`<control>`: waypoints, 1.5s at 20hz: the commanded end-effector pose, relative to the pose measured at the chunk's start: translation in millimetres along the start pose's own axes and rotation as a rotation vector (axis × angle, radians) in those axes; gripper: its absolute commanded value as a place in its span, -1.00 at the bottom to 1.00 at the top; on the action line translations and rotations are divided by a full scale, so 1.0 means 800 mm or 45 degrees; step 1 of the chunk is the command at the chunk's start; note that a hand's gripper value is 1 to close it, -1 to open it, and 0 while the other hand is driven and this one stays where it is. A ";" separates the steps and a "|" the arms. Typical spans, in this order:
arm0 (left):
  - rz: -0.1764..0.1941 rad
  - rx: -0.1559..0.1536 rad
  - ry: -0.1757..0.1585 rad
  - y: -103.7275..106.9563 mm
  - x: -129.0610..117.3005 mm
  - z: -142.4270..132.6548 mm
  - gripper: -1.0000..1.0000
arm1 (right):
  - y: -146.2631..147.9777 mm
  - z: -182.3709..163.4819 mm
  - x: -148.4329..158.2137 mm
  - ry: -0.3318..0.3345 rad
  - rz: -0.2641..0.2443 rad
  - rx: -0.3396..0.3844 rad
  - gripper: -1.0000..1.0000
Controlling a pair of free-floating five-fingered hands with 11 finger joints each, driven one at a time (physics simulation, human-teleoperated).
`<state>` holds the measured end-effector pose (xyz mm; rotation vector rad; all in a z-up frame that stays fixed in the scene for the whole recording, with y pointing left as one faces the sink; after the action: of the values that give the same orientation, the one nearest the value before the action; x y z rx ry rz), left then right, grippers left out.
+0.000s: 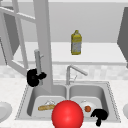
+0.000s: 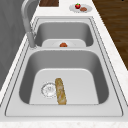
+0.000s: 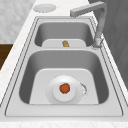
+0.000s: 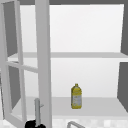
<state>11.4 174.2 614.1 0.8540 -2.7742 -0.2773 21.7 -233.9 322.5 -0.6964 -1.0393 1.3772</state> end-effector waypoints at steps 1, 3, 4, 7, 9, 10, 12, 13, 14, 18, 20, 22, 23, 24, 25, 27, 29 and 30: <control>-0.017 -0.060 -0.039 0.029 -0.011 0.042 1.00 | 0.000 0.000 0.000 0.000 0.000 0.000 0.00; -0.007 -0.069 -0.053 0.042 -0.010 0.046 1.00 | 0.000 0.000 0.000 0.000 0.000 0.000 0.00; -0.002 -0.074 -0.059 0.048 -0.009 0.048 1.00 | 0.000 0.000 0.000 0.000 0.000 0.000 0.00; 0.015 -0.086 -0.078 0.068 -0.009 0.054 1.00 | 0.000 0.000 0.000 0.000 0.000 0.000 0.00; 0.027 -0.095 -0.091 0.081 -0.009 0.058 1.00 | 0.000 0.000 0.000 0.000 0.000 0.000 0.00; 0.033 -0.099 -0.096 0.087 -0.009 0.059 1.00 | 0.000 0.000 0.000 0.000 0.000 0.000 0.00; 0.048 -0.106 -0.107 0.099 -0.012 0.063 1.00 | 0.000 0.000 0.000 0.000 0.000 0.000 0.00; 0.056 -0.110 -0.113 0.106 -0.012 0.065 1.00 | 0.000 0.000 0.000 0.000 0.000 0.000 0.00; 0.064 -0.114 -0.118 0.112 -0.013 0.067 1.00 | 0.000 0.000 0.000 0.000 0.000 0.000 0.00; 0.096 -0.121 -0.133 0.138 -0.015 0.074 1.00 | 0.000 0.000 0.000 0.000 0.000 0.000 0.00; 0.116 -0.125 -0.141 0.150 -0.019 0.077 1.00 | 0.000 0.000 0.000 0.000 0.000 0.000 0.00; 0.140 -0.133 -0.152 0.160 -0.023 0.079 1.00 | 0.000 0.000 0.000 0.000 0.000 0.000 0.00; 0.153 -0.139 -0.158 0.165 -0.025 0.080 1.00 | 0.000 0.000 0.000 0.000 0.000 0.000 0.00; 0.166 -0.142 -0.163 0.170 -0.026 0.080 1.00 | 0.000 0.000 0.000 0.000 0.000 0.000 0.00; 0.178 -0.145 -0.167 0.175 -0.026 0.080 1.00 | 0.000 0.000 0.000 0.000 0.000 0.000 0.00; 0.200 -0.150 -0.179 0.186 -0.027 0.080 1.00 | 0.000 0.000 0.000 0.000 0.000 0.000 0.00; 0.218 -0.155 -0.189 0.196 -0.029 0.080 1.00 | 0.000 0.000 0.000 0.000 0.000 0.000 0.00; 0.225 -0.157 -0.193 0.201 -0.030 0.081 1.00 | 0.000 0.000 0.000 0.000 0.000 0.000 0.00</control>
<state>-72.7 304.6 611.3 0.5759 -2.9062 -0.3974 21.7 -233.9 322.5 -0.6964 -1.0393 1.3772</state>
